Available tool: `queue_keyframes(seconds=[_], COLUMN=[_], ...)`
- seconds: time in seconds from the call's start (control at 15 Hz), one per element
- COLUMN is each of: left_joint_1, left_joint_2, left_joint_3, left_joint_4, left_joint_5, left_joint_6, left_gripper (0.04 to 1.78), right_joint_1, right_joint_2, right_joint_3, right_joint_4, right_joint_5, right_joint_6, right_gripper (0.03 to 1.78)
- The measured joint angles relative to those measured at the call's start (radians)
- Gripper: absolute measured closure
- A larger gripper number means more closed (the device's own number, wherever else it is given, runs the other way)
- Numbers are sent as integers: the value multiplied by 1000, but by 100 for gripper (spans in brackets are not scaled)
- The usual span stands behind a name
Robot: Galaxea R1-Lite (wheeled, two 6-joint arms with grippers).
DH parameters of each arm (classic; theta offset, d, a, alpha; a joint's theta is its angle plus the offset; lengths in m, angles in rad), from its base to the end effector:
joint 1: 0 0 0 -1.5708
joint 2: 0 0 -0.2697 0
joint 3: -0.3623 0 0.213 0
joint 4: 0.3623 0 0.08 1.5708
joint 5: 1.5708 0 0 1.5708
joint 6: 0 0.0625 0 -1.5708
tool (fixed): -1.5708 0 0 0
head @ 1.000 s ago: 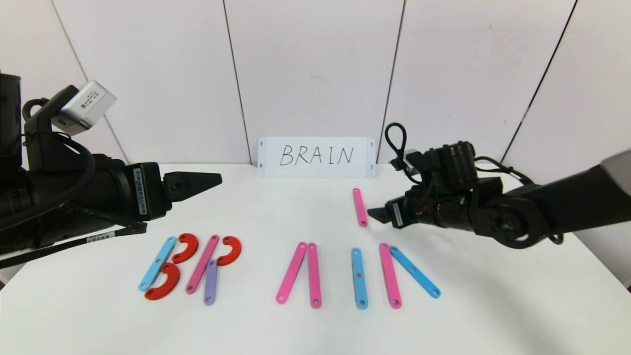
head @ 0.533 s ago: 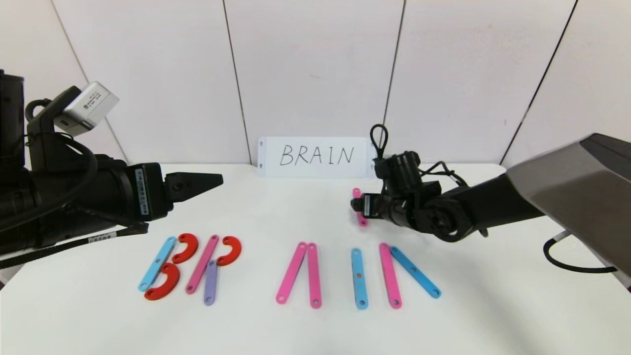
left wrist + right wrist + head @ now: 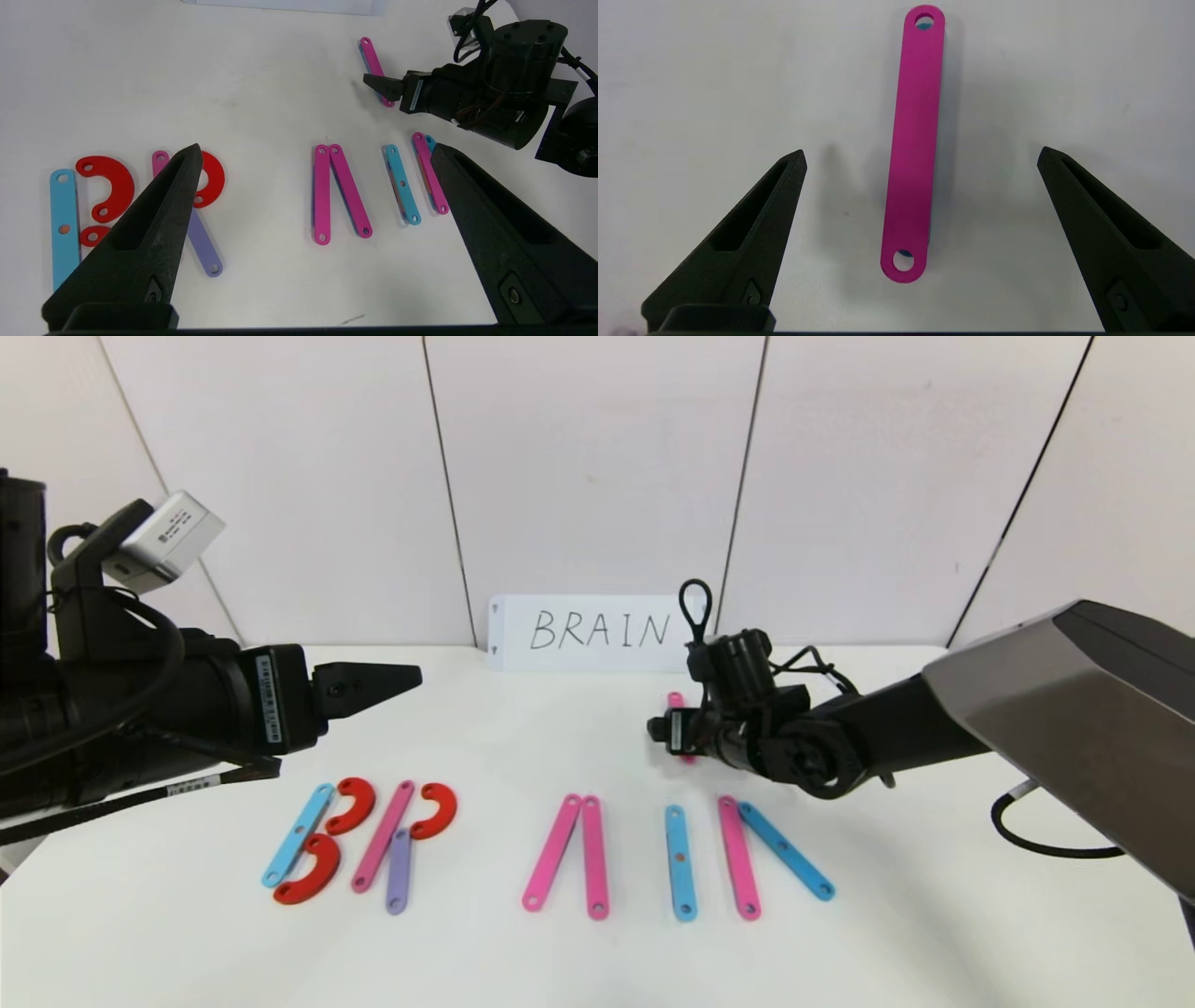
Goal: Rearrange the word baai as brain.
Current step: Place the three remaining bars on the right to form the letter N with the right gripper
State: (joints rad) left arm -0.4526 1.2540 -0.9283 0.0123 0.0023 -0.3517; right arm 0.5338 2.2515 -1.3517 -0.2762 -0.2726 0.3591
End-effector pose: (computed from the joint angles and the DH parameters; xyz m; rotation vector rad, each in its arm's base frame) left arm 0.2368 -0.1150 0.2168 -0.2657 0.4061 -0.3821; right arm 0.4102 0.2229 0.0187 0.1019 0.6097 0.1456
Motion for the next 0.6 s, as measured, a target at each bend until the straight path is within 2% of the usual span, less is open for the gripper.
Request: queue_keyframes(seconds=[0.27, 0.6], left_joint_1=[0, 0], left_joint_2=[0, 0], left_joint_3=[0, -1], left_joint_4=[0, 0], left_joint_5=[0, 1], left_joint_6=[0, 0], left_gripper=[12, 12], right_joint_1=[4, 6], right_joint_2=[36, 74], right_joint_3=[-88, -110], right_joint_4=[67, 69], right_joint_5=[-1, -3], right_joint_6=[-11, -20], right_gripper=[8, 8])
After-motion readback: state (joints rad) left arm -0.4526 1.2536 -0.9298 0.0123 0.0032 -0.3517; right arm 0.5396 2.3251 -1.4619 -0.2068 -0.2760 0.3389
